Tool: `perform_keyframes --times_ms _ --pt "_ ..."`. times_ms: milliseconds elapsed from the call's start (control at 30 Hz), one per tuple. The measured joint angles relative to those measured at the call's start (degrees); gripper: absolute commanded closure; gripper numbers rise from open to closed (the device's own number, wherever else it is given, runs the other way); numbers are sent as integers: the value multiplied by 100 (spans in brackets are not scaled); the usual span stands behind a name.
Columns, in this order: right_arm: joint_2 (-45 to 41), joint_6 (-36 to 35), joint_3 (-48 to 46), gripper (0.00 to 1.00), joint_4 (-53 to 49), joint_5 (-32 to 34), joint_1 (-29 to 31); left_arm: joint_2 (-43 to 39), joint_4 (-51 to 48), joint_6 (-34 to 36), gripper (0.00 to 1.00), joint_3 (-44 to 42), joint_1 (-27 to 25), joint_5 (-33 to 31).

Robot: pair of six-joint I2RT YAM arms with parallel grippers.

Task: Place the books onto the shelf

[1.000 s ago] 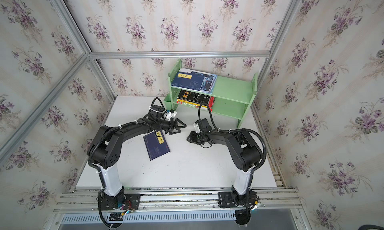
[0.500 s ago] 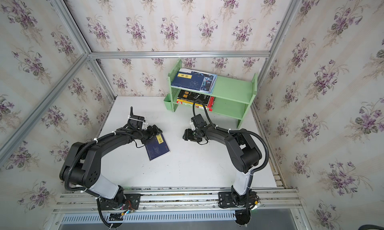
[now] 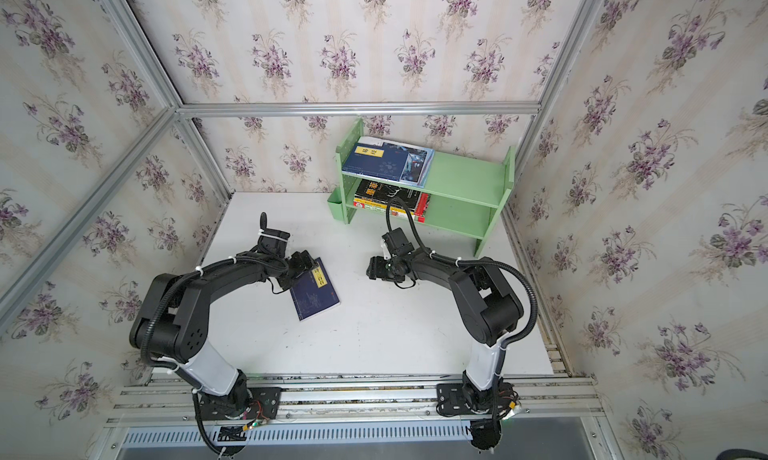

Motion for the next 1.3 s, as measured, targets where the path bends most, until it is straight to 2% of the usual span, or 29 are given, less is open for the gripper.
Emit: perform_keyframes --times_ms 100,233,333,433,600,733,867,1000,1167,1300 --pt "-24 9 -20 32 2 52 0 -20 59 90 13 92 2 28" --pt "-173 52 -151 30 48 177 0 -485 -317 127 9 -127 9 -190" --pt "-313 101 -254 23 26 424 33 -800 -494 256 9 -162 68 -455" --pt "-557 114 -411 19 -17 780 57 -951 -597 337 9 -330 275 -651" --pt "-706 195 -487 19 -31 1222 57 -1246 -850 345 7 -758 474 -916" --pt "-627 195 -415 20 -37 1287 57 -1073 -870 356 7 -739 492 -903" --pt "-520 197 -339 21 -24 1224 57 -684 -745 393 7 -503 483 -614" --pt "-417 243 -295 22 -17 1156 57 -179 -385 498 8 -79 398 -37" --pt "-391 302 -299 24 -31 1064 57 380 -94 531 8 474 -33 791" --pt "-400 302 -332 27 -57 1049 57 581 192 232 8 564 -361 1425"
